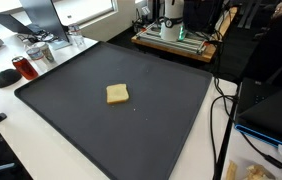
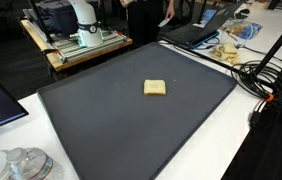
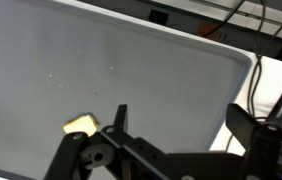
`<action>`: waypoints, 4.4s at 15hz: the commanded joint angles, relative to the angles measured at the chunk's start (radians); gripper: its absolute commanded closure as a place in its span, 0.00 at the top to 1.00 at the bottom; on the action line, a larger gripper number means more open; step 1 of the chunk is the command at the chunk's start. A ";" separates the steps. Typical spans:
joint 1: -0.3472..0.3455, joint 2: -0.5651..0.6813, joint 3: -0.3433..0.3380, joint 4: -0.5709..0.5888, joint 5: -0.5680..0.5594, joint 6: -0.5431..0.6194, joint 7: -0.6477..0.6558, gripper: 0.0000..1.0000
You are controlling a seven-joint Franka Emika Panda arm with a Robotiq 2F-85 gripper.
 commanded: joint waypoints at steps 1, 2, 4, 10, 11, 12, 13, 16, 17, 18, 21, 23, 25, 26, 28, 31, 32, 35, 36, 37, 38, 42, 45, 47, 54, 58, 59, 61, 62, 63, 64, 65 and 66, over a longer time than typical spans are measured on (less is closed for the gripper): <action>0.099 0.051 -0.016 0.052 0.094 0.073 -0.091 1.00; 0.127 0.059 -0.018 0.059 0.122 0.092 -0.118 1.00; 0.178 0.073 -0.026 0.069 0.174 0.127 -0.185 1.00; 0.293 0.097 -0.093 0.066 0.336 0.163 -0.450 1.00; 0.301 0.094 -0.107 0.061 0.356 0.153 -0.491 1.00; 0.304 0.093 -0.119 0.059 0.373 0.146 -0.524 1.00; 0.306 0.092 -0.131 0.056 0.387 0.138 -0.558 1.00; 0.297 0.088 -0.156 0.049 0.408 0.108 -0.624 0.75; 0.292 0.087 -0.162 0.049 0.409 0.096 -0.639 0.74; 0.288 0.082 -0.167 0.045 0.409 0.085 -0.652 0.66; 0.279 0.063 -0.185 0.025 0.410 0.054 -0.683 0.44; 0.273 0.051 -0.194 0.010 0.408 0.039 -0.701 0.30; 0.268 0.036 -0.203 -0.009 0.408 0.025 -0.716 0.16; 0.265 0.027 -0.206 -0.019 0.406 0.020 -0.720 0.09; 0.259 0.006 -0.216 -0.043 0.403 0.011 -0.726 0.02; 0.256 -0.033 -0.229 -0.085 0.404 0.003 -0.737 0.01; 0.254 -0.048 -0.233 -0.100 0.404 0.003 -0.738 0.02; 0.249 -0.089 -0.247 -0.143 0.402 0.007 -0.737 0.02; 0.247 -0.099 -0.252 -0.152 0.401 0.007 -0.736 0.02; 0.243 -0.109 -0.254 -0.162 0.396 0.006 -0.729 0.02; 0.236 -0.118 -0.255 -0.170 0.389 0.006 -0.718 0.02; 0.173 -0.036 -0.237 -0.084 0.363 0.008 -0.591 0.01; 0.103 -0.001 -0.220 -0.020 0.340 -0.013 -0.444 0.02; 0.050 0.014 -0.212 0.015 0.310 -0.019 -0.358 0.01; -0.135 0.137 -0.174 0.155 0.100 -0.037 -0.074 0.01; -0.125 0.146 -0.201 0.141 0.135 -0.025 -0.122 0.04; -0.127 0.164 -0.201 0.152 0.135 -0.026 -0.121 0.04; -0.127 0.180 -0.200 0.163 0.135 -0.027 -0.118 0.04; -0.127 0.182 -0.200 0.164 0.135 -0.028 -0.117 0.04; -0.127 0.181 -0.200 0.164 0.135 -0.028 -0.117 0.01; -0.129 0.196 -0.208 0.169 0.138 -0.018 -0.132 0.01; -0.137 0.230 -0.204 0.188 0.123 0.002 -0.124 0.01; -0.139 0.276 -0.206 0.219 0.122 0.012 -0.127 0.01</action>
